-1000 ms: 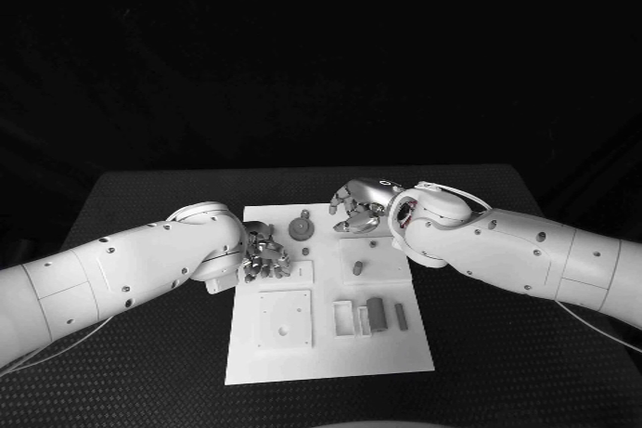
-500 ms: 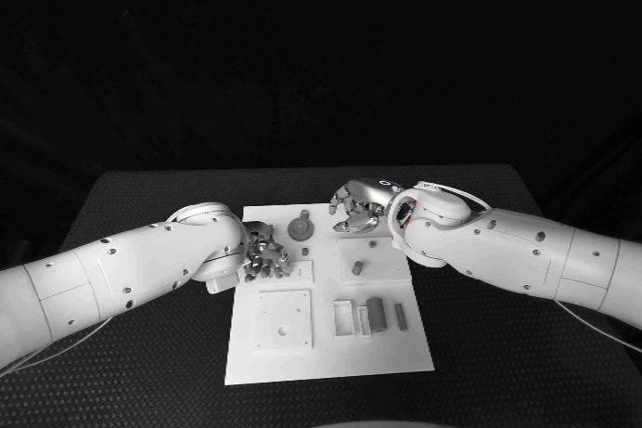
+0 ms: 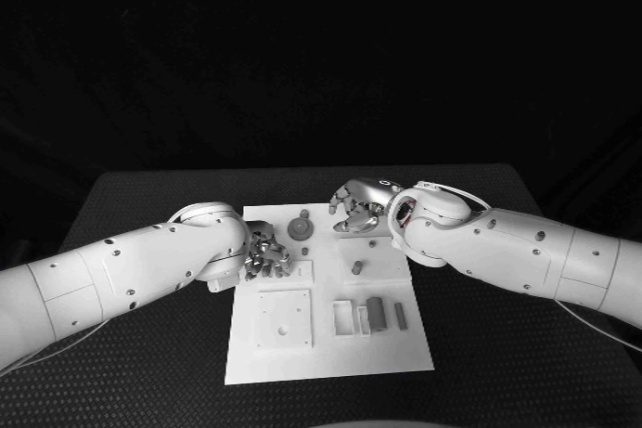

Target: Assemble the parts on the task board

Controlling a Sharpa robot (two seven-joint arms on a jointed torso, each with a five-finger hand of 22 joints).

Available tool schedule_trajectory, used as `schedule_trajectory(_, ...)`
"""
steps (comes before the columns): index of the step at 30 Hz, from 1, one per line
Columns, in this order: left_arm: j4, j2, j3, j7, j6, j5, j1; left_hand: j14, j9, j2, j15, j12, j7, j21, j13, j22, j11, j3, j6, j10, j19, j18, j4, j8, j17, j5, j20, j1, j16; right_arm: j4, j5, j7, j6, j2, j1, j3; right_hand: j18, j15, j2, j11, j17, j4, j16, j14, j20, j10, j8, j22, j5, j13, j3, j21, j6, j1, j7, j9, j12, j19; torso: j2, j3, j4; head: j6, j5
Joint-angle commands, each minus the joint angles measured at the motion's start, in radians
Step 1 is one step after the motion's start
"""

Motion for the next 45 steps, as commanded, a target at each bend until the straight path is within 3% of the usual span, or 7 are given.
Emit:
schedule_trajectory(1,0.004,0.005,0.0,0.0,0.031,-0.049,-0.001,0.008,0.001,0.04,-0.014,0.005,0.005,0.006,0.001,0.023,-0.001,0.013,0.01,0.006,0.002,0.029,0.0,0.002,0.002,0.001,-0.008,0.034,0.005,0.002,-0.005,0.003,0.012,0.0,-0.001,0.0,0.084,0.007,0.001,0.004,0.0,0.007,-0.004,-0.003,-0.009,-0.005,-0.005,0.018,0.003,-0.002,0.0,-0.004,0.0,-0.009,0.009,-0.001,0.004,-0.001,0.0,-0.0003,-0.0003,0.001,0.0)
schedule_trajectory(25,0.0,0.033,0.0,-0.019,0.073,-0.088,-0.001,0.017,0.005,0.033,-0.018,0.023,-0.002,0.033,0.009,0.024,-0.008,0.017,0.023,0.016,0.009,0.029,-0.001,0.011,0.009,0.039,-0.01,0.041,0.024,0.0,-0.004,0.003,0.013,0.004,-0.001,0.0,0.084,0.007,0.001,0.004,0.0,0.007,-0.004,-0.003,-0.009,-0.006,-0.005,0.018,0.003,-0.002,0.0,-0.004,0.0,-0.009,0.009,-0.001,0.004,-0.001,0.001,0.0011,-0.0013,0.0,0.002)
schedule_trajectory(37,-0.008,0.048,-0.001,-0.025,0.096,-0.088,-0.001,0.022,0.008,0.026,-0.02,0.036,-0.007,0.051,0.015,0.023,-0.013,0.009,0.034,0.023,0.014,0.027,0.008,0.019,0.012,0.048,-0.011,0.025,0.036,0.001,-0.004,0.003,0.012,0.005,-0.001,0.0,0.084,0.007,0.001,0.004,-0.002,0.007,-0.005,-0.004,-0.009,-0.006,-0.005,0.018,0.003,-0.002,0.0,-0.004,0.0,-0.009,0.009,-0.001,0.004,-0.001,0.0,-0.0001,0.0005,-0.001,0.001)
schedule_trajectory(41,-0.01,0.052,-0.001,-0.023,0.097,-0.087,-0.001,0.024,0.01,0.021,-0.022,0.041,-0.009,0.059,0.018,0.023,-0.014,-0.005,0.038,0.024,0.015,0.026,0.016,0.023,0.014,0.046,-0.012,0.008,0.042,0.0,-0.004,0.003,0.012,0.006,-0.001,0.0,0.084,0.007,0.001,0.004,-0.001,0.007,-0.005,-0.004,-0.009,-0.006,-0.005,0.018,0.003,-0.002,0.0,-0.004,0.0,-0.009,0.009,-0.001,0.004,-0.001,0.0,-0.0004,-0.0002,-0.001,0.002)
schedule_trajectory(45,-0.011,0.053,-0.001,-0.023,0.093,-0.087,-0.001,0.022,0.013,0.006,-0.023,0.045,-0.011,0.069,0.021,0.022,-0.016,-0.05,0.039,0.023,0.011,0.027,0.033,0.026,0.016,0.01,-0.014,-0.031,0.046,0.0,-0.003,0.003,0.012,0.006,-0.001,0.0,0.084,0.007,0.001,0.004,-0.001,0.007,-0.005,-0.003,-0.009,-0.006,-0.005,0.018,0.003,-0.002,0.0,-0.004,0.0,-0.009,0.009,-0.001,0.004,-0.001,0.0,-0.0003,-0.0004,-0.001,0.001)
